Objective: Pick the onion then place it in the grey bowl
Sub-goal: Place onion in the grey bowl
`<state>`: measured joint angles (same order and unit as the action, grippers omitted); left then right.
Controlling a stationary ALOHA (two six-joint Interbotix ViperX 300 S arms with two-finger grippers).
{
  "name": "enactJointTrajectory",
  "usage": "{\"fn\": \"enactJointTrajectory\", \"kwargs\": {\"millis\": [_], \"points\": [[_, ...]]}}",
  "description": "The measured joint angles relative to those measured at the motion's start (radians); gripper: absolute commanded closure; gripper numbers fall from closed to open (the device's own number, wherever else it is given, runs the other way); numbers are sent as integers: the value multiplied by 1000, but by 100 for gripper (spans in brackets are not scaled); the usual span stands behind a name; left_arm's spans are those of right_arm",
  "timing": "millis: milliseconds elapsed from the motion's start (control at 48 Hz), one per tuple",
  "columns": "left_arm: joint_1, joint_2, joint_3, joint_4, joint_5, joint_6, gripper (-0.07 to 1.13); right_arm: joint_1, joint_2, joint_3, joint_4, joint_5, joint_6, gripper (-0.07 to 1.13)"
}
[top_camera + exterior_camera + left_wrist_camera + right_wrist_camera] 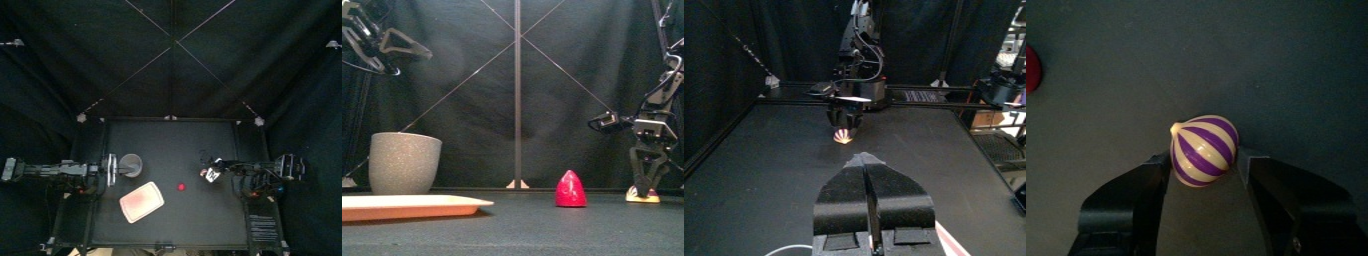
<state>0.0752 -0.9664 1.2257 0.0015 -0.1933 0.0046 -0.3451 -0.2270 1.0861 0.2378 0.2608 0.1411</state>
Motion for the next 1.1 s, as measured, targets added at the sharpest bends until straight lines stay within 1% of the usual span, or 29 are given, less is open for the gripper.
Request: {"fn": "enactJointTrajectory", "kwargs": {"millis": [125, 292, 438, 583, 667, 771, 938, 1021, 1104], "points": [[0, -2, 5, 0, 0, 0, 107, 0, 0, -2, 3, -2, 0, 30], [0, -2, 5, 0, -2, 0, 107, 35, -15, -46, 15, -2, 0, 30], [0, -2, 5, 0, 0, 0, 107, 92, -61, -179, 11, -25, -8, 30], [0, -2, 5, 0, -2, 0, 107, 146, -57, -307, -12, -120, -12, 30], [0, -2, 5, 0, -2, 0, 107, 167, -20, -373, -32, -199, -18, 30], [0, -2, 5, 0, -2, 0, 107, 173, 48, -434, -58, -299, -14, 30], [0, -2, 5, 0, -2, 0, 107, 181, 216, -532, -78, -463, -12, 30], [0, 0, 5, 0, -3, 0, 107, 189, 311, -611, -84, -526, -12, 30], [0, -2, 5, 0, -3, 0, 107, 198, 405, -701, -86, -552, -11, 30]]}}
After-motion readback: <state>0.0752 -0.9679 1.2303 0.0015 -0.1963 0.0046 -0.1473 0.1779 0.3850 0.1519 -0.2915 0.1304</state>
